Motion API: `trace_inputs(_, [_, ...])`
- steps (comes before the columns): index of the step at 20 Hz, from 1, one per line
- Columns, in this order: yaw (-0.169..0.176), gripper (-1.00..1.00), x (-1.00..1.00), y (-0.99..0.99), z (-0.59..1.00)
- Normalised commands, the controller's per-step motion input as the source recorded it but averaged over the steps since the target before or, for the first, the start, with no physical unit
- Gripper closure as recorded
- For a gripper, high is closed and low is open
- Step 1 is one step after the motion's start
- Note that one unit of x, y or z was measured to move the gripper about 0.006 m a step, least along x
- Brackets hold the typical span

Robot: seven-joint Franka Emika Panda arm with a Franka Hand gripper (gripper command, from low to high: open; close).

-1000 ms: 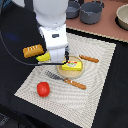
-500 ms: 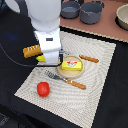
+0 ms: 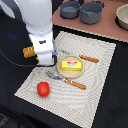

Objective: Interact with the objects in diverse but meaningful ways.

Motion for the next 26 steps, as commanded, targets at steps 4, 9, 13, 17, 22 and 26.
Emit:
trace_inputs(4, [0.0, -1.0, 0.0, 0.0, -0.11])
trace_inputs(9, [0.003, -1.0, -0.06, 0.06, -0.23])
trace_inputs(13, [0.028, -1.0, -0.12, 0.18, -0.29])
trace_inputs(17, [0.029, -1.0, -0.13, 0.18, -0.27])
trace_inputs(22, [0.028, 1.0, -0.02, 0.11, -0.07])
trace_inputs(26, [0.028, 1.0, 0.0, 0.09, -0.08])
